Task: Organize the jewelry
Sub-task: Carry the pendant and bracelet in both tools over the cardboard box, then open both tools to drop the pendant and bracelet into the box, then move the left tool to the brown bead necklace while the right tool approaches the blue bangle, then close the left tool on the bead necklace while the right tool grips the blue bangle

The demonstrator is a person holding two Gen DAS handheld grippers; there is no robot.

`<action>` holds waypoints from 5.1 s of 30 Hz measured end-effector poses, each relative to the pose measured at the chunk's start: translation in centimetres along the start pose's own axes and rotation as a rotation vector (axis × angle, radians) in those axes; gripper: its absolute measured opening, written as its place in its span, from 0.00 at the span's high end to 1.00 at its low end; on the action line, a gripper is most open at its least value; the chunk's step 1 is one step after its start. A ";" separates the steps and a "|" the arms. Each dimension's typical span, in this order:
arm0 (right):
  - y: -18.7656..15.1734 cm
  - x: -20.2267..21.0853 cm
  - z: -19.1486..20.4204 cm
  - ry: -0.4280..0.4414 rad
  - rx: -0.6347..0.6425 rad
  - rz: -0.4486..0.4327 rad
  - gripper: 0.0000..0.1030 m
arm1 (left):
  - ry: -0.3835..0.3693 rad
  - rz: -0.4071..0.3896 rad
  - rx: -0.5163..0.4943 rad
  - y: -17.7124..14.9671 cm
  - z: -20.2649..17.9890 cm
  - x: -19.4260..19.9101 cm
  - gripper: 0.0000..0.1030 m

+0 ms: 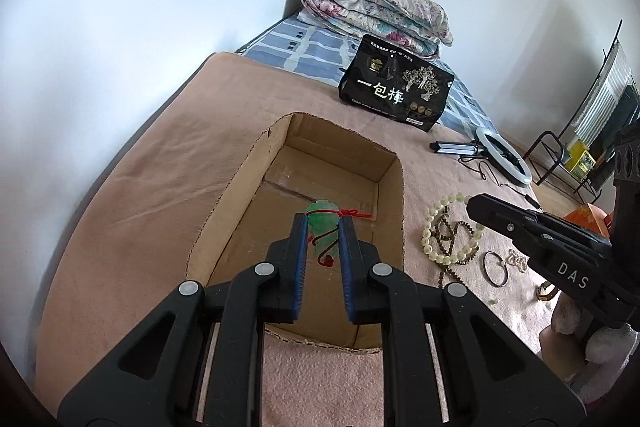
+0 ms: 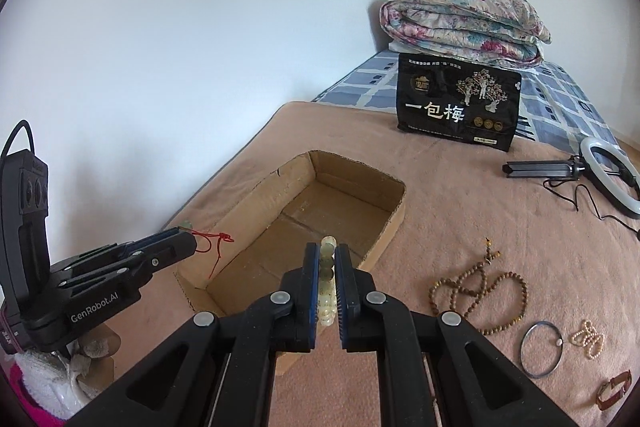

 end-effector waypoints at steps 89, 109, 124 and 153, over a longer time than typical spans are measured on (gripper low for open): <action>-4.9 10.5 -20.5 -0.353 -0.209 -0.053 0.00 | -0.074 0.067 -0.212 -3.4 -15.6 -3.2 0.41; -10.3 7.8 -27.5 -0.199 -0.436 0.134 0.20 | -0.110 0.198 -0.253 -6.4 -21.1 -9.0 0.41; -12.0 4.0 -25.9 -0.119 -0.429 0.242 0.19 | -0.087 0.274 -0.231 -7.5 -20.6 -13.3 0.41; -11.7 -1.8 -24.7 -0.212 -0.363 0.327 0.11 | -0.003 0.308 -0.309 -8.6 -19.8 -17.4 0.59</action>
Point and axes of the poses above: each gripper's, at about its wrist camera, not at the fingertips, and x roughly against the way its jaws point, z to its left, y to its top, the point moved 4 cm from there along -x, roughly the way its jaws point, and after that the axes turned 4 degrees about y, right-handed, at the moved point
